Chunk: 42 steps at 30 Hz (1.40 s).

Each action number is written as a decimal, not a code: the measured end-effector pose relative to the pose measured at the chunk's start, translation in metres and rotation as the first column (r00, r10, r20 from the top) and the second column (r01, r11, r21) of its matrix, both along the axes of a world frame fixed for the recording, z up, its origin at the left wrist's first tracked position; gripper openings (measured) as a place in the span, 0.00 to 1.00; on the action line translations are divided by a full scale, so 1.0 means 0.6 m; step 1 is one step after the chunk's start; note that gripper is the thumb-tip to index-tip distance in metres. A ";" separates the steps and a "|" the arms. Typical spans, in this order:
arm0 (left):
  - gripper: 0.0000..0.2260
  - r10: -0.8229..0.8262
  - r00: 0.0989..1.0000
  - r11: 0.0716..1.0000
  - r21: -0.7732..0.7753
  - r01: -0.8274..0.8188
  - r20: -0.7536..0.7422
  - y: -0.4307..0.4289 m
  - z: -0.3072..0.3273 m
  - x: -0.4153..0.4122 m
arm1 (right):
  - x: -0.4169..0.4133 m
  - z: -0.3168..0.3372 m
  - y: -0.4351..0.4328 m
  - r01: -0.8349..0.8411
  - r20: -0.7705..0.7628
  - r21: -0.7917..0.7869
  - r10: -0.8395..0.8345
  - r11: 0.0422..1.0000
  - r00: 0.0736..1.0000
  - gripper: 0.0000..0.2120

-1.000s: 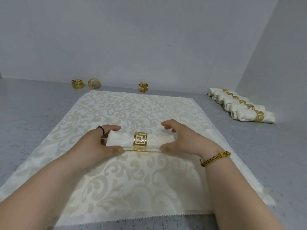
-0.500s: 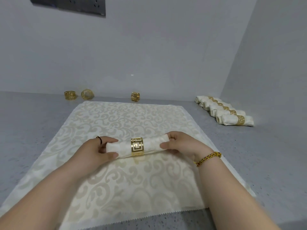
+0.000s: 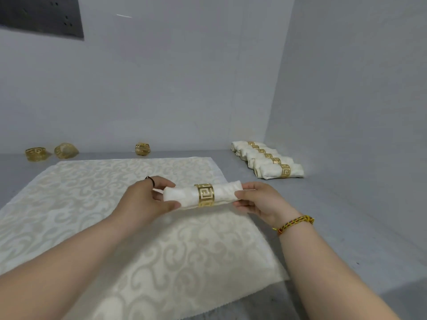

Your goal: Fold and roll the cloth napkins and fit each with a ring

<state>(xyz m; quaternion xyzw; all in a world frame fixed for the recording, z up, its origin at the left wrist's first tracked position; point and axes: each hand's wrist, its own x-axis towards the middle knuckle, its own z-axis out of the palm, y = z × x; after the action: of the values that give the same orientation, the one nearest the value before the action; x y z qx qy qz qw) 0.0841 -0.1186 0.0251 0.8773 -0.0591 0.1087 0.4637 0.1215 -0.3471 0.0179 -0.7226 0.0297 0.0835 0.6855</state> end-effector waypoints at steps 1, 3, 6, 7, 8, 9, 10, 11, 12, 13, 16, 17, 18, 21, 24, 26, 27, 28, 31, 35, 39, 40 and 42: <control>0.15 -0.018 1.000 1.000 -0.014 0.018 -0.006 -0.034 -0.001 0.017 | 0.006 -0.005 -0.031 0.054 0.002 0.023 -0.054 0.998 0.999 0.05; 0.13 -0.046 0.999 0.998 -0.035 0.045 -0.023 -0.091 -0.009 0.045 | 0.014 -0.012 -0.080 0.174 -0.011 0.082 -0.174 0.981 0.985 0.06; 0.14 -0.091 0.995 0.994 -0.059 0.088 -0.040 -0.179 -0.032 0.092 | 0.038 -0.019 -0.152 0.349 -0.033 0.121 -0.347 0.929 0.937 0.06; 0.16 -0.102 0.994 0.993 -0.065 0.100 -0.039 -0.207 -0.040 0.109 | 0.051 -0.019 -0.174 0.388 -0.026 0.117 -0.388 0.914 0.921 0.07; 0.18 -0.103 0.994 0.992 -0.072 0.100 -0.039 -0.229 -0.046 0.122 | 0.062 -0.019 -0.188 0.427 -0.014 0.109 -0.428 0.898 0.903 0.09; 0.19 -0.105 0.994 0.992 -0.079 0.101 -0.037 -0.256 -0.052 0.141 | 0.078 -0.021 -0.208 0.465 0.013 0.098 -0.468 0.880 0.884 0.11; 0.19 -0.099 0.994 0.992 -0.081 0.096 -0.039 -0.275 -0.056 0.155 | 0.091 -0.022 -0.220 0.499 0.041 0.094 -0.504 0.862 0.863 0.13; 0.19 -0.097 0.995 0.993 -0.077 0.093 -0.040 -0.292 -0.059 0.168 | 0.104 -0.027 -0.230 0.529 0.067 0.085 -0.534 0.845 0.843 0.14; 0.19 -0.100 0.994 0.993 -0.071 0.097 -0.045 -0.310 -0.064 0.186 | 0.119 -0.035 -0.242 0.560 0.092 0.091 -0.567 0.824 0.819 0.14; 0.18 -0.100 0.994 0.994 -0.054 0.097 -0.054 -0.321 -0.068 0.198 | 0.128 -0.041 -0.248 0.583 0.111 0.092 -0.590 0.807 0.800 0.12; 0.16 -0.130 0.988 0.991 -0.001 0.131 -0.081 -0.345 -0.075 0.236 | 0.150 -0.062 -0.263 0.589 0.199 0.027 -0.582 0.807 0.788 0.09; 0.16 -0.137 0.987 0.990 0.005 0.138 -0.078 -0.357 -0.076 0.251 | 0.156 -0.065 -0.273 0.583 0.221 0.011 -0.571 0.812 0.791 0.10; 0.16 -0.132 0.989 0.991 0.009 0.133 -0.070 -0.363 -0.076 0.261 | 0.158 -0.066 -0.278 0.585 0.245 -0.018 -0.564 0.811 0.789 0.08; 0.16 -0.124 0.991 0.992 -0.002 0.125 -0.047 -0.383 -0.075 0.277 | 0.156 -0.068 -0.287 0.557 0.322 -0.159 -0.490 0.815 0.810 0.07; 0.17 -0.120 0.993 0.993 -0.021 0.120 -0.021 -0.397 -0.079 0.285 | 0.153 -0.072 -0.285 0.510 0.337 -0.271 -0.416 0.816 0.845 0.08; 0.17 -0.110 0.994 0.994 -0.015 0.110 -0.018 -0.406 -0.083 0.290 | 0.154 -0.078 -0.289 0.517 0.344 -0.306 -0.413 0.799 0.843 0.10; 0.17 -0.105 0.994 0.994 -0.011 0.105 -0.015 -0.408 -0.084 0.291 | 0.156 -0.079 -0.290 0.519 0.357 -0.321 -0.406 0.793 0.841 0.09; 0.17 -0.108 0.994 0.994 -0.005 0.108 -0.014 -0.411 -0.086 0.293 | 0.159 -0.082 -0.292 0.523 0.371 -0.345 -0.398 0.780 0.839 0.07; 0.17 -0.124 0.992 0.992 0.010 0.124 -0.005 -0.423 -0.088 0.298 | 0.169 -0.088 -0.296 0.521 0.399 -0.438 -0.361 0.732 0.843 0.07; 0.18 -0.126 0.992 0.992 0.019 0.126 0.006 -0.431 -0.090 0.302 | 0.177 -0.094 -0.304 0.525 0.423 -0.532 -0.328 0.665 0.845 0.11; 0.21 -0.165 0.986 0.985 0.059 0.164 0.021 -0.426 -0.092 0.301 | 0.174 -0.096 -0.300 0.500 0.409 -0.596 -0.299 0.628 0.862 0.15; 0.22 -0.175 0.984 0.983 0.064 0.173 0.027 -0.424 -0.092 0.299 | 0.173 -0.095 -0.298 0.498 0.407 -0.615 -0.296 0.611 0.864 0.12; 0.24 -0.190 0.981 0.981 0.043 0.189 0.024 -0.421 -0.089 0.291 | 0.170 -0.092 -0.294 0.503 0.425 -0.646 -0.276 0.575 0.862 0.07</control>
<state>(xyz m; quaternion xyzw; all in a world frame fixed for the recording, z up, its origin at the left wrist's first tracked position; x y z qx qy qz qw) 0.2590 -0.3711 -0.0283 0.8753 -0.1511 0.0751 0.4532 0.2233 -0.5237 -0.0375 -0.9153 0.1242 -0.1924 0.3313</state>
